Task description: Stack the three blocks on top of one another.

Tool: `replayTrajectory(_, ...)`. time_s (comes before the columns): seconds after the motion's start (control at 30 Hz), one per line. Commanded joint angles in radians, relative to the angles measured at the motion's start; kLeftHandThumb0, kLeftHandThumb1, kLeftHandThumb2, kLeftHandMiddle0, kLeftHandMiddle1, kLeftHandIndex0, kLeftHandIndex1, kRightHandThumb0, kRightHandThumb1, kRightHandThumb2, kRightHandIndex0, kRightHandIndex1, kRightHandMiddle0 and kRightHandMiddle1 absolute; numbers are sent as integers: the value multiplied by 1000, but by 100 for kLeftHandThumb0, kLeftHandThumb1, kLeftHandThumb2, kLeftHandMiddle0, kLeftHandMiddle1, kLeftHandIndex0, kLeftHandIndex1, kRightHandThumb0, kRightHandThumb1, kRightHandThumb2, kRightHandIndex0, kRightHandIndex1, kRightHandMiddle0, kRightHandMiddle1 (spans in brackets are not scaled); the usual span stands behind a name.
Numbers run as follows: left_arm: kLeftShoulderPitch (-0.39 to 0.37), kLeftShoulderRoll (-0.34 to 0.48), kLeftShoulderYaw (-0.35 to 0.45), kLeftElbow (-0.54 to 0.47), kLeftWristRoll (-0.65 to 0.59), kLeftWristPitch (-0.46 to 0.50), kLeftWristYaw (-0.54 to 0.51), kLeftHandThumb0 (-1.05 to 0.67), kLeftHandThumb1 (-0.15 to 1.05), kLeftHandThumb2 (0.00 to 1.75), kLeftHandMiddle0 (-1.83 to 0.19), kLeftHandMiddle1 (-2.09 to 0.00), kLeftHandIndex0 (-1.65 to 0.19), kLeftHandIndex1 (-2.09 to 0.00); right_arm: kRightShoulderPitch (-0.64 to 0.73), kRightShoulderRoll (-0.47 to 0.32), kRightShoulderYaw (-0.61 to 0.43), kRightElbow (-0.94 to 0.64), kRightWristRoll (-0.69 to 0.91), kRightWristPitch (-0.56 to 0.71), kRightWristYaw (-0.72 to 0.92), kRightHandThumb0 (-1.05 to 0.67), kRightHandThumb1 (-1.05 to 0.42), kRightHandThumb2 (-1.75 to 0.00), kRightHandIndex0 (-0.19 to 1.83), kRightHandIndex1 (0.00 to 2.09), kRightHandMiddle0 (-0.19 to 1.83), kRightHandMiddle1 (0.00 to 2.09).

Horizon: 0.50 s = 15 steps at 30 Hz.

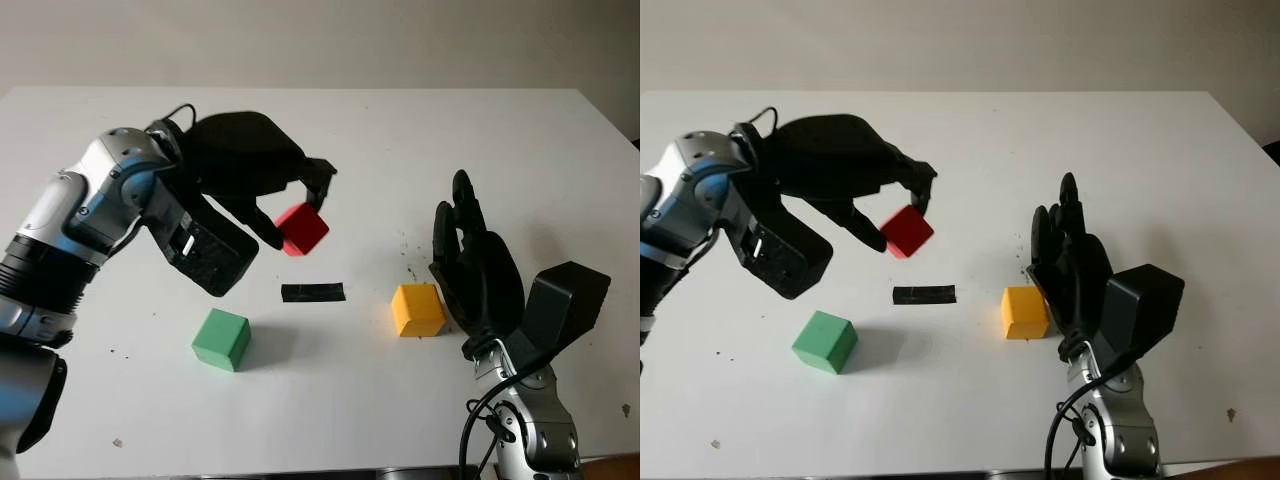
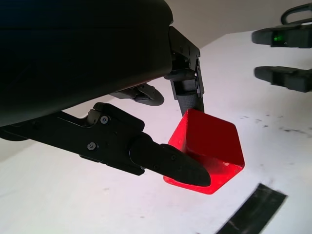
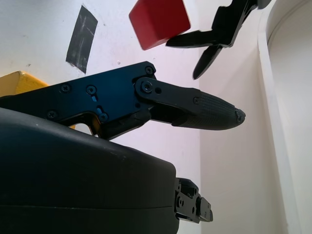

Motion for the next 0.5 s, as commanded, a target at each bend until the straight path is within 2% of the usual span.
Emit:
replayTrajectory(0.0, -19, -18, -4, 20, -22, -12, -6, -49, 105, 12, -45, -5, -27, -134, 7, 4, -2, -1, 0, -18, -2, -70, -105, -64, -19, 0, -19, 0)
replayTrajectory(0.07, -16, -34, -4, 47, -41, -22, -7, -47, 105, 11, -45, -5, -27, -152, 12, 5, -1, -7, 0, -10, -3, -70, -105, -64, -19, 0, -19, 0)
replayTrajectory(0.13, -11, -51, -2, 78, -62, -39, 0, -45, 105, 10, -45, -6, -28, -156, 16, 5, 1, -14, -3, -9, -4, -70, -105, -64, -19, 0, -19, 0)
replayTrajectory(0.27, -8, -81, -7, 123, -103, -19, -42, -40, 105, 7, -40, -3, -29, -146, 20, 7, -2, -16, -2, -16, -8, -70, -105, -64, -19, 0, -19, 0)
replayTrajectory(0.47, -1, -107, -15, 161, -133, 16, -107, -48, 105, 8, -36, -2, -34, -136, 24, -2, 0, -26, -6, -12, -4, -70, -105, -64, -19, 0, -19, 0)
